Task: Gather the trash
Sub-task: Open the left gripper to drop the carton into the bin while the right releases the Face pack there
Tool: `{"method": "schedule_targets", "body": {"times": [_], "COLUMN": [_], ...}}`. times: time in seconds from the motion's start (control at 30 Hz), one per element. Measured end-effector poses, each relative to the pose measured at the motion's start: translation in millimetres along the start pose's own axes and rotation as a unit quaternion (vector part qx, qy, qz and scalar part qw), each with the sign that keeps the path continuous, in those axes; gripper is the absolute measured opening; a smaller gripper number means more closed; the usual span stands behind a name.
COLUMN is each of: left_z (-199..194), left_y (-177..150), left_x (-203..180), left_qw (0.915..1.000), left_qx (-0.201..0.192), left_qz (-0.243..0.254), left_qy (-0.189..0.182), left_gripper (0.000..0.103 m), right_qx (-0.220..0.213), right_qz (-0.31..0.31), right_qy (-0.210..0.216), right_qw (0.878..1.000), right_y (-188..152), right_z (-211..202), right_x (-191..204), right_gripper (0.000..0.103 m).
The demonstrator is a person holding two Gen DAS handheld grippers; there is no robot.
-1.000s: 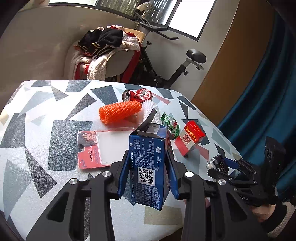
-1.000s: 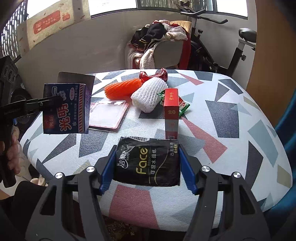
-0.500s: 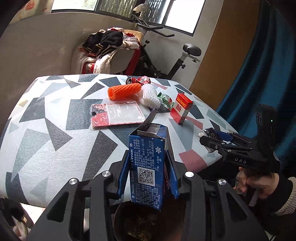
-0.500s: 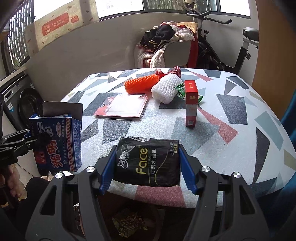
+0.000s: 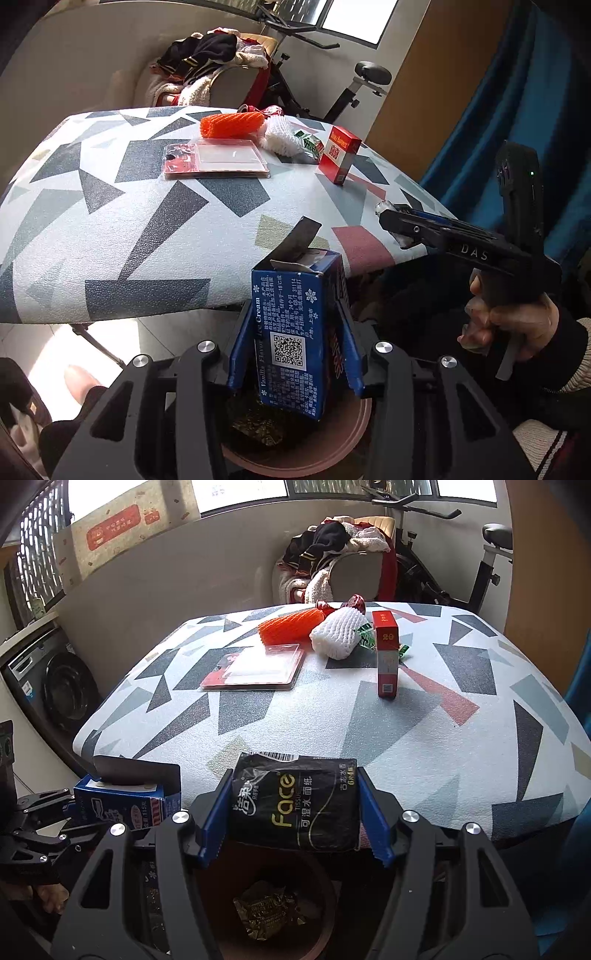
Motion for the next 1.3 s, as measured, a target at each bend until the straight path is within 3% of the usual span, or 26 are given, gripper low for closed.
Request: {"method": "schedule_targets", "body": {"times": [0.07, 0.13, 0.43, 0.8, 1.3], "left_z": [0.4, -3.2, -32.2, -52.4, -49.2], "left_y": [-1.8, -0.6, 16.6, 21.7, 18.8], "left_x": [-0.2, -0.4, 0.7, 19.8, 25.6], "left_qw": [1.0, 1.0, 0.9958, 0.9902, 0.9896], "left_qx": [0.002, -0.009, -0.072, -0.105, -0.103], "left_qz": [-0.002, -0.002, 0.023, 0.0, -0.007], "left_qy": [-0.003, -0.003, 0.051, 0.092, 0.101], "left_gripper": [0.053, 0.069, 0.09, 0.092, 0.093], "right_qx": [0.004, 0.007, 0.038, 0.089, 0.1], "right_qz": [0.0, -0.003, -0.032, -0.079, -0.086], "right_qy": [0.002, 0.004, 0.016, 0.027, 0.028], "right_qw": [1.0, 1.0, 0.999, 0.993, 0.991], "right_y": [-4.3, -9.3, -40.4, -79.8, -83.6], "right_z": [0.8, 1.6, 11.6, 29.0, 32.2], "right_x": [1.0, 2.5, 20.5, 44.3, 47.5], "right_gripper": [0.064, 0.064, 0.064, 0.064, 0.066]}}
Point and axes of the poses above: each gripper's, at about its wrist camera, not at the fingertips, and z roughly the way its jaws point, x to its left, y to its top, the point moved 5 cm from there along z, roughly the way its jaws point, and after that the axes turned 14 degrees about -y, right-handed, at the moved point
